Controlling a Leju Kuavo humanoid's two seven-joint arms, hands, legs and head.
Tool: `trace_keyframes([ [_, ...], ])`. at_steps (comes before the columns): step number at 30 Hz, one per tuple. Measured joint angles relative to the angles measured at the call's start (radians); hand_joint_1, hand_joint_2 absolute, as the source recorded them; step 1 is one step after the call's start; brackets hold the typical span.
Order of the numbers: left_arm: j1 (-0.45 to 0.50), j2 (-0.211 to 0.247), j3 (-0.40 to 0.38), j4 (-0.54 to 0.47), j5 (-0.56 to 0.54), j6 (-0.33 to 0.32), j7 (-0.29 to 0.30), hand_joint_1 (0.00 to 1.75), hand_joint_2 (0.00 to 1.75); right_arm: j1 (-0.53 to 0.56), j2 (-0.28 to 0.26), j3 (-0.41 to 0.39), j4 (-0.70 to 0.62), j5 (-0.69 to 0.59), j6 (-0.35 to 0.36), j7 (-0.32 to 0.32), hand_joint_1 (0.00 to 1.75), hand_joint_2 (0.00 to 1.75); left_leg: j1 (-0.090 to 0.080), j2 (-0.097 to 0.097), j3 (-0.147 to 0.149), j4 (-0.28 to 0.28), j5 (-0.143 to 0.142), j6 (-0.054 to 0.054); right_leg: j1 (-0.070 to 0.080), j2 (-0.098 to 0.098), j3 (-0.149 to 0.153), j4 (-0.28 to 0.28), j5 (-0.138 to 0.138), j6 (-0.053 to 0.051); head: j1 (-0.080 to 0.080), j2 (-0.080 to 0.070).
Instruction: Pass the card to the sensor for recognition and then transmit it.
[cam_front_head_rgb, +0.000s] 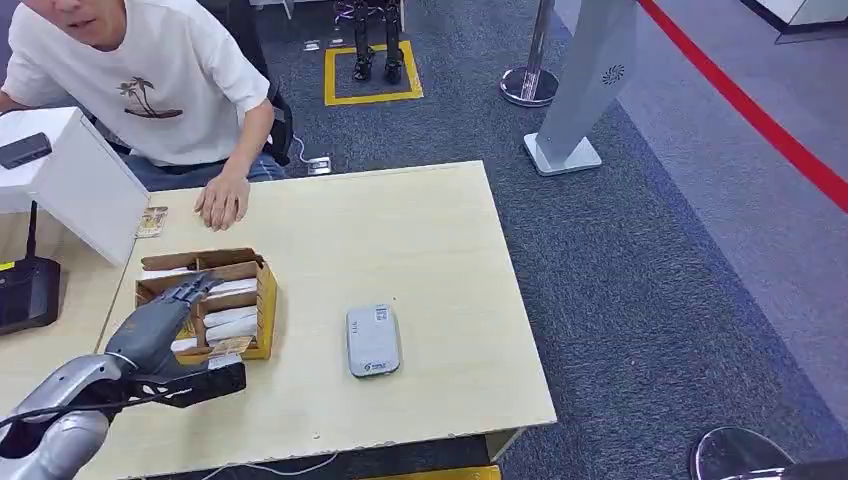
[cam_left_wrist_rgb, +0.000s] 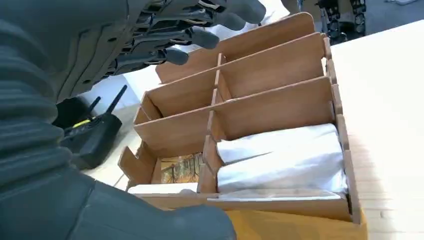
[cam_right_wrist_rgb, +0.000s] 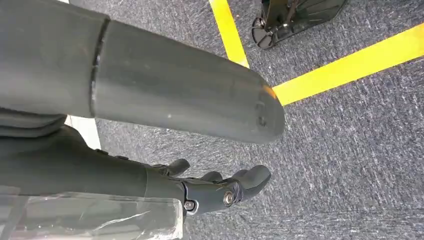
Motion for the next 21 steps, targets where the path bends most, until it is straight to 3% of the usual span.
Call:
trace_keyframes([
  [21, -0.059, 0.011, -0.033, 0.000, 0.056, -0.044, 0.004, 0.00, 1.75, 0.000, 0.000, 0.008, 0.000, 0.000, -0.002, 0.001, 0.00, 1.75, 0.000, 0.000, 0.000, 0.000, 0.000, 0.000, 0.000, 0.000, 0.000, 0.000, 0.000, 0.000, 0.000, 0.000],
])
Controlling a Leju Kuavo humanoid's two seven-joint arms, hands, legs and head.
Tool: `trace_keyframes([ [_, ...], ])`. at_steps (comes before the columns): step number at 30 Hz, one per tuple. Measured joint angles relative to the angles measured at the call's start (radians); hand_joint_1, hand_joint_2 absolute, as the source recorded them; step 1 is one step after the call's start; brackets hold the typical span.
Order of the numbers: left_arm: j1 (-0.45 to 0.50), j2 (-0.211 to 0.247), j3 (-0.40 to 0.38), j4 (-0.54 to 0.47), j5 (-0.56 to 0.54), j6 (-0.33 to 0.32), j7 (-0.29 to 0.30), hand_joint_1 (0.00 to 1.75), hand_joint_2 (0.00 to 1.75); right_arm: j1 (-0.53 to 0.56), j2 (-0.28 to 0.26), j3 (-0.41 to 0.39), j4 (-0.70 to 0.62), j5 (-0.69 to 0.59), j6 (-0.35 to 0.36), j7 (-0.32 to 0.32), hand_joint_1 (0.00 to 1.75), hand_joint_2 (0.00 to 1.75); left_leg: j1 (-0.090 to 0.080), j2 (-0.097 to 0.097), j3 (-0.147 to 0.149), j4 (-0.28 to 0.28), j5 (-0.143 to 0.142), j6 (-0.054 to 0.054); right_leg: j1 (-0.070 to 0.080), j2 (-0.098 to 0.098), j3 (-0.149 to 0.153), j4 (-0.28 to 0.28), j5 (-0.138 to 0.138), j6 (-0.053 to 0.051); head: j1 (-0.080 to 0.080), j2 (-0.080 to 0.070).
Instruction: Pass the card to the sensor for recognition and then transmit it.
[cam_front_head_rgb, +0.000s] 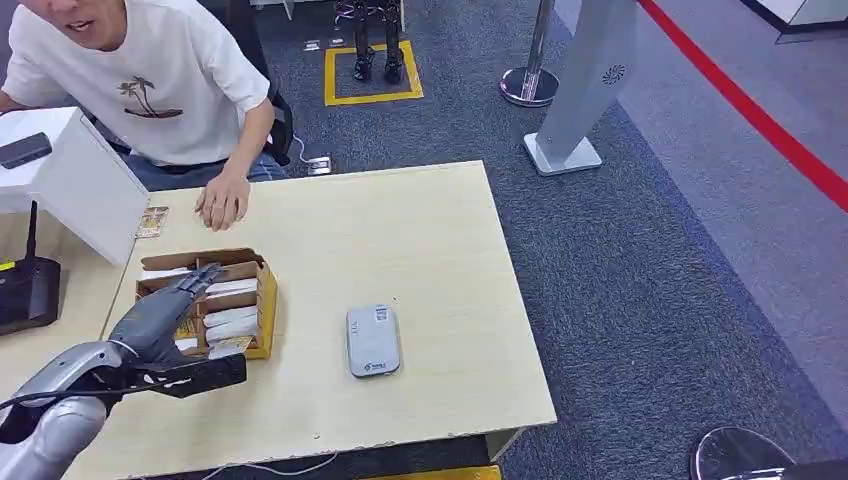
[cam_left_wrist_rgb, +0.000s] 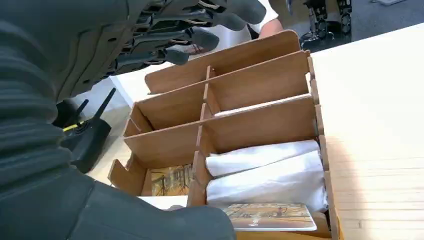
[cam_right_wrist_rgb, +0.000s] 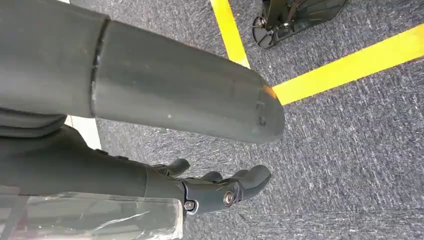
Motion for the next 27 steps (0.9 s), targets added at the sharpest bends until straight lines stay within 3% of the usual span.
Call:
trace_keyframes([
  [22, -0.021, 0.034, -0.083, 0.000, 0.077, -0.020, 0.003, 0.00, 1.75, -0.001, 0.000, 0.014, -0.002, 0.000, 0.000, 0.004, 0.00, 1.75, 0.000, 0.000, 0.000, 0.000, 0.000, 0.000, 0.000, 0.000, 0.000, 0.000, 0.000, 0.000, 0.000, 0.000],
  [25, -0.014, 0.033, -0.087, 0.000, 0.062, -0.001, 0.006, 0.00, 1.75, -0.002, 0.000, 0.014, -0.002, 0.000, -0.002, 0.008, 0.00, 1.75, 0.000, 0.000, 0.000, 0.000, 0.000, 0.000, 0.000, 0.000, 0.000, 0.000, 0.000, 0.000, 0.000, 0.000],
  [27, -0.003, 0.032, -0.094, 0.000, -0.006, 0.047, 0.013, 0.00, 1.75, -0.002, 0.000, 0.014, -0.002, 0.000, -0.002, 0.008, 0.00, 1.75, 0.000, 0.000, 0.000, 0.000, 0.000, 0.000, 0.000, 0.000, 0.000, 0.000, 0.000, 0.000, 0.000, 0.000],
])
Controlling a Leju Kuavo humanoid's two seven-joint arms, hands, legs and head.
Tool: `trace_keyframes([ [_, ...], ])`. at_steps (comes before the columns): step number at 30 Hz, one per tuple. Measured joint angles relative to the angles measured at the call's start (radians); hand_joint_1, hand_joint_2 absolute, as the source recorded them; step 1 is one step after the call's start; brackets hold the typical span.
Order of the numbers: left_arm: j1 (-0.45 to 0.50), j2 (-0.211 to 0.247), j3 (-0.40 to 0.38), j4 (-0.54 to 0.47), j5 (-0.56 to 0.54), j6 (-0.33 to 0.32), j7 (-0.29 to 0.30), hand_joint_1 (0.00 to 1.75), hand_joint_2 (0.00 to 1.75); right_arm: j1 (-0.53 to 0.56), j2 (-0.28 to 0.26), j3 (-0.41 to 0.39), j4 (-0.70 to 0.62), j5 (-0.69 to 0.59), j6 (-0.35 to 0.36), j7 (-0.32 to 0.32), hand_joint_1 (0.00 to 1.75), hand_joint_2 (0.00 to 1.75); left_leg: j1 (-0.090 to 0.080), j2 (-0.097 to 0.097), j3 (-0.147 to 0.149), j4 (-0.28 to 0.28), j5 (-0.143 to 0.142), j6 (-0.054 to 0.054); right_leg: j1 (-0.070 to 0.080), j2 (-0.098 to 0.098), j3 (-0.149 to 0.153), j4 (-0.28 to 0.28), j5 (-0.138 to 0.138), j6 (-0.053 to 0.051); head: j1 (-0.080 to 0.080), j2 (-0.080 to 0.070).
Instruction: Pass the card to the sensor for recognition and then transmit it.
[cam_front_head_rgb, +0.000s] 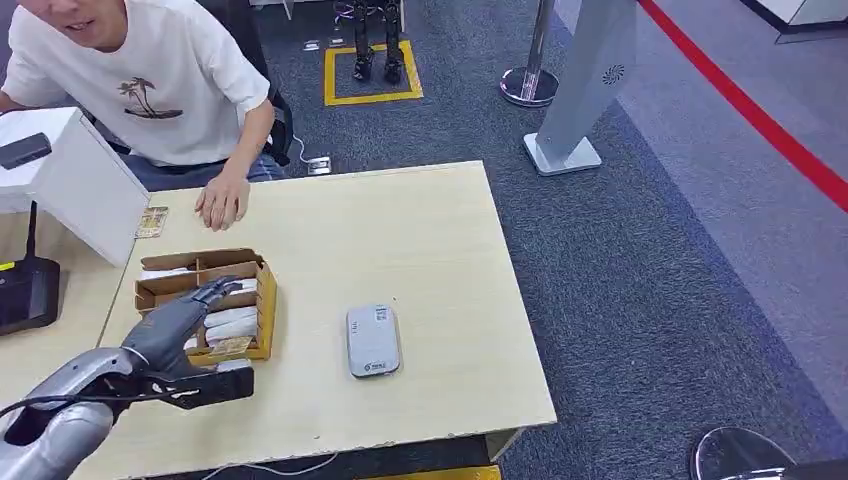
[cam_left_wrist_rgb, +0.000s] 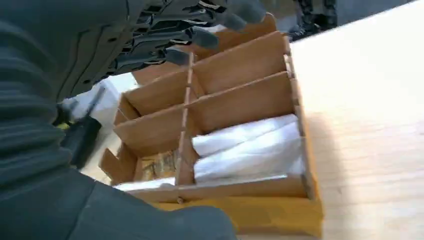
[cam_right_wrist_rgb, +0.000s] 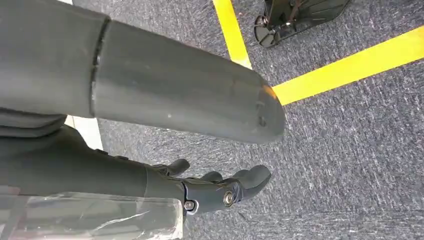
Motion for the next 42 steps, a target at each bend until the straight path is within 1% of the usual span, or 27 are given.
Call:
trace_keyframes([
  [1, 0.005, -0.002, -0.005, 0.000, -0.031, 0.021, 0.001, 0.00, 1.75, 0.000, 0.000, 0.000, 0.000, 0.000, 0.000, 0.000, 0.00, 1.75, 0.000, 0.000, 0.000, 0.000, 0.000, 0.000, 0.000, 0.000, 0.000, 0.000, 0.000, 0.000, 0.000, 0.000],
  [5, 0.033, -0.017, -0.018, 0.001, -0.100, 0.076, 0.010, 0.00, 1.75, -0.001, 0.002, 0.000, -0.001, 0.000, 0.000, 0.000, 0.00, 1.75, 0.000, 0.000, 0.000, 0.000, 0.000, 0.000, 0.000, 0.000, 0.000, 0.000, 0.000, 0.000, 0.000, 0.000],
  [7, 0.052, -0.039, -0.019, 0.001, -0.193, 0.143, 0.021, 0.00, 1.75, -0.001, 0.005, 0.000, -0.001, 0.000, 0.000, -0.003, 0.00, 1.75, -0.001, 0.000, 0.000, 0.000, 0.000, 0.000, 0.000, 0.000, 0.000, 0.000, 0.000, 0.000, 0.000, 0.000],
  [8, 0.064, -0.052, -0.019, 0.002, -0.226, 0.163, 0.021, 0.00, 1.75, -0.001, 0.007, 0.000, -0.001, 0.000, 0.000, -0.006, 0.00, 1.75, -0.001, 0.000, 0.000, 0.000, 0.000, 0.000, 0.000, 0.000, 0.000, 0.000, 0.000, 0.000, 0.000, 0.000],
  [10, 0.091, -0.080, -0.019, 0.002, -0.248, 0.180, 0.021, 0.00, 1.75, -0.002, 0.009, -0.001, -0.001, 0.000, 0.000, -0.008, 0.00, 1.75, -0.001, 0.000, 0.000, 0.000, 0.000, 0.000, 0.000, 0.000, 0.000, 0.000, 0.000, 0.000, 0.000, 0.000],
  [13, 0.121, -0.109, -0.019, 0.002, -0.264, 0.199, 0.021, 0.00, 1.75, -0.001, 0.012, -0.002, -0.001, 0.000, 0.001, -0.010, 0.00, 1.75, -0.001, 0.000, 0.000, 0.000, 0.000, 0.000, 0.000, 0.000, 0.000, 0.000, 0.000, 0.000, 0.000, 0.000],
  [17, 0.145, -0.134, -0.019, 0.003, -0.265, 0.204, 0.022, 0.00, 1.75, -0.001, 0.014, -0.005, -0.001, 0.000, 0.001, -0.011, 0.00, 1.75, 0.000, 0.000, 0.000, 0.000, 0.000, 0.000, 0.000, 0.000, 0.000, 0.000, 0.000, 0.000, 0.000, 0.000],
  [27, 0.165, -0.164, -0.012, 0.005, -0.263, 0.205, 0.017, 0.00, 1.75, -0.001, 0.014, -0.008, -0.001, 0.000, 0.002, -0.011, 0.00, 1.75, 0.000, 0.000, 0.000, 0.000, 0.000, 0.000, 0.000, 0.000, 0.000, 0.000, 0.000, 0.000, 0.000, 0.000],
  [34, 0.171, -0.175, 0.003, 0.006, -0.269, 0.205, 0.014, 0.00, 1.75, -0.001, 0.014, -0.015, -0.001, 0.000, 0.002, -0.008, 0.00, 1.75, 0.000, 0.000, 0.000, 0.000, 0.000, 0.000, 0.000, 0.000, 0.000, 0.000, 0.000, 0.000, 0.000, 0.000],
  [42, 0.174, -0.175, 0.037, 0.005, -0.342, 0.205, 0.021, 0.00, 1.75, 0.000, 0.016, -0.015, -0.001, 0.000, 0.002, -0.005, 0.00, 1.75, 0.000, 0.000, 0.000, 0.000, 0.000, 0.000, 0.000, 0.000, 0.000, 0.000, 0.000, 0.000, 0.000, 0.000],
])
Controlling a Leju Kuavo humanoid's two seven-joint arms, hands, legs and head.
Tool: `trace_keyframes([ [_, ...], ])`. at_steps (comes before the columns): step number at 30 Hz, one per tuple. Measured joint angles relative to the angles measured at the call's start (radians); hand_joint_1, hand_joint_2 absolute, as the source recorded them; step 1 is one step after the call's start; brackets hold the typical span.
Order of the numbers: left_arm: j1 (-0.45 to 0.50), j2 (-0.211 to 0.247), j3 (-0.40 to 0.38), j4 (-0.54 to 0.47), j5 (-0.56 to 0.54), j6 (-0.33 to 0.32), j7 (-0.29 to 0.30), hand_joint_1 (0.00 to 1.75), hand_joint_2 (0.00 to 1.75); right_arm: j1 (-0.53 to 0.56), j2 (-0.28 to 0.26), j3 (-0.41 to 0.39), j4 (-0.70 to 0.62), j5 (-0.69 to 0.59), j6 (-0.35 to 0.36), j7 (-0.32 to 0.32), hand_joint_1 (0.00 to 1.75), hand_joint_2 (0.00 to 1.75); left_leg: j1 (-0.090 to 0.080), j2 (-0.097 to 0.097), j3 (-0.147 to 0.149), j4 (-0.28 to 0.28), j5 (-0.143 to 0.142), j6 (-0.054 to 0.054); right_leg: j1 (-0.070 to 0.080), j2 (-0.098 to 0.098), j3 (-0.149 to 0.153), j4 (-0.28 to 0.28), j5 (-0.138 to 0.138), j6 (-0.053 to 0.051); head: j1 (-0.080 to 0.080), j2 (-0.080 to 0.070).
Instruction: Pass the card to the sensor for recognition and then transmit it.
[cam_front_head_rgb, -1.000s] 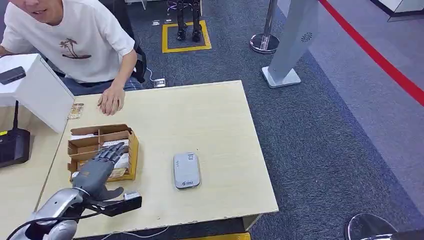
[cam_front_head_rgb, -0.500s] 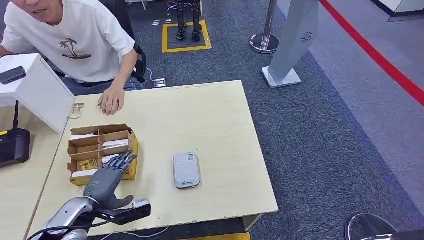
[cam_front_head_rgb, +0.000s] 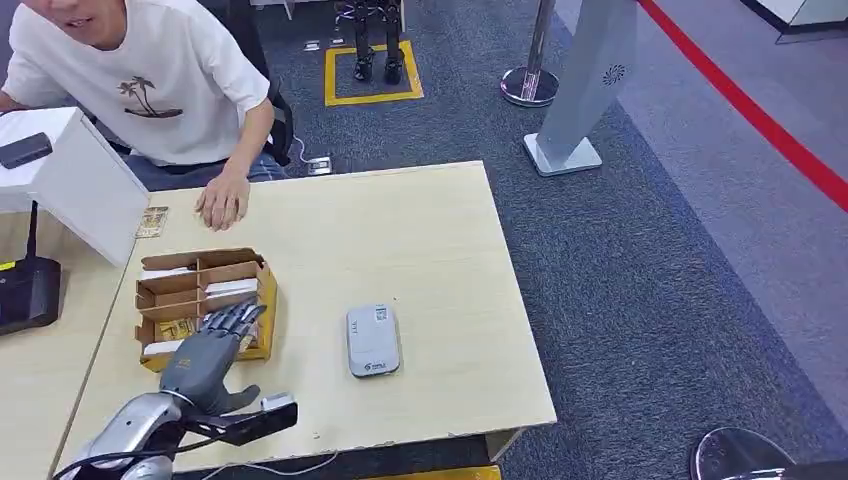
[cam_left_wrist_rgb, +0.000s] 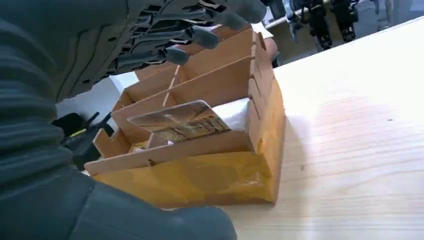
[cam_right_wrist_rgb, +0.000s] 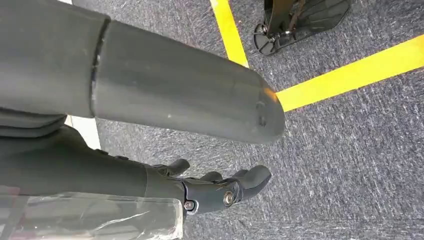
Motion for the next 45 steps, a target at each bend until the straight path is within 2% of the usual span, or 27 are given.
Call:
trace_keyframes([
  [16, 0.040, 0.008, 0.046, -0.014, -0.011, 0.003, 0.002, 0.00, 1.75, 0.004, 0.000, 0.000, 0.000, 0.000, -0.002, 0.009, 0.00, 1.75, 0.000, 0.000, 0.000, 0.000, 0.000, 0.000, 0.000, 0.000, 0.000, 0.000, 0.000, 0.000, 0.000, 0.000],
  [31, 0.084, 0.008, 0.103, -0.014, -0.069, 0.008, 0.039, 0.00, 1.75, 0.004, 0.000, 0.000, 0.000, 0.000, -0.003, 0.017, 0.00, 1.75, 0.000, 0.000, 0.000, 0.000, 0.000, 0.000, 0.000, 0.000, 0.000, 0.000, 0.000, 0.000, 0.000, 0.000],
  [45, 0.068, -0.004, 0.124, -0.012, -0.074, 0.003, 0.028, 0.00, 1.75, 0.004, 0.000, 0.000, 0.002, 0.000, -0.003, 0.017, 0.00, 1.75, 0.000, 0.000, 0.000, 0.000, 0.000, 0.000, 0.000, 0.000, 0.000, 0.000, 0.000, 0.000, 0.000, 0.000],
])
